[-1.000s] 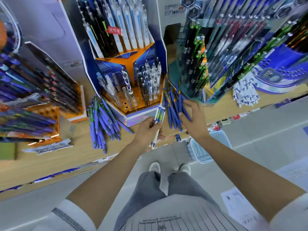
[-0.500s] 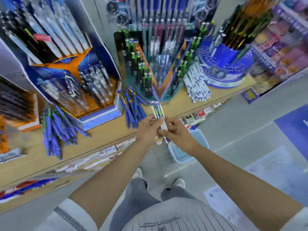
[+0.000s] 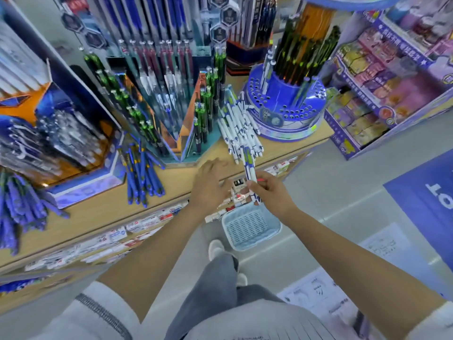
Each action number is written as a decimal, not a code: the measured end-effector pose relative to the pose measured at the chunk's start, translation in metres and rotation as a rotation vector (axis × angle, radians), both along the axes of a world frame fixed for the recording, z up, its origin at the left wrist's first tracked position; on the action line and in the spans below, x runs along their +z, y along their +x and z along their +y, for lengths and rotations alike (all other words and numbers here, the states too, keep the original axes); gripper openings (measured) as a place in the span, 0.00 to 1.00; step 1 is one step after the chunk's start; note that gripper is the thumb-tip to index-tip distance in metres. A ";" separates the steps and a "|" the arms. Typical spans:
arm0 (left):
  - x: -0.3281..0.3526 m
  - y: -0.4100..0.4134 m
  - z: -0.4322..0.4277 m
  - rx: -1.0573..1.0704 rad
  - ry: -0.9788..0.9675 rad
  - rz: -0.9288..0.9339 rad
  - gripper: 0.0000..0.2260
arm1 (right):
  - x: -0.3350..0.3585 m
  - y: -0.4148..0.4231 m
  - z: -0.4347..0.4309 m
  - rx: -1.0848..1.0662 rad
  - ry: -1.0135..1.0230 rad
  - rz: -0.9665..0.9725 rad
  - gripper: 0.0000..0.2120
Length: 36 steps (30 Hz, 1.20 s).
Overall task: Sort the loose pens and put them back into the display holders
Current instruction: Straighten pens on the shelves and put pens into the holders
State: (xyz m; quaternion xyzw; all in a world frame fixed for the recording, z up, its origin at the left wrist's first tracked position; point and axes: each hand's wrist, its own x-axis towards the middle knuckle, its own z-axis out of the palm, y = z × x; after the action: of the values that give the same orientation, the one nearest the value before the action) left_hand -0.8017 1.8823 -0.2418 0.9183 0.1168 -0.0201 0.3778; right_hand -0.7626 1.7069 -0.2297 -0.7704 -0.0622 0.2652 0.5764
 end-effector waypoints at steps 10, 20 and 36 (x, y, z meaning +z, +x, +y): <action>-0.031 0.034 0.004 -0.171 0.348 0.330 0.28 | -0.024 0.074 0.005 0.016 -0.087 0.021 0.08; -0.026 0.081 -0.037 0.158 0.201 0.155 0.14 | -0.029 0.123 -0.031 0.263 -0.030 -0.007 0.17; 0.013 0.128 -0.125 0.625 -0.578 -0.019 0.14 | -0.009 0.189 -0.073 0.601 0.048 0.008 0.16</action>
State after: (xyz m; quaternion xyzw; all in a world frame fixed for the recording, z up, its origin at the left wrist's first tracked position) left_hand -0.6735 1.7573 -0.2286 0.6951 0.3757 0.0721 0.6087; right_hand -0.5735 1.6339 -0.2387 -0.7026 -0.2914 0.4253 0.4904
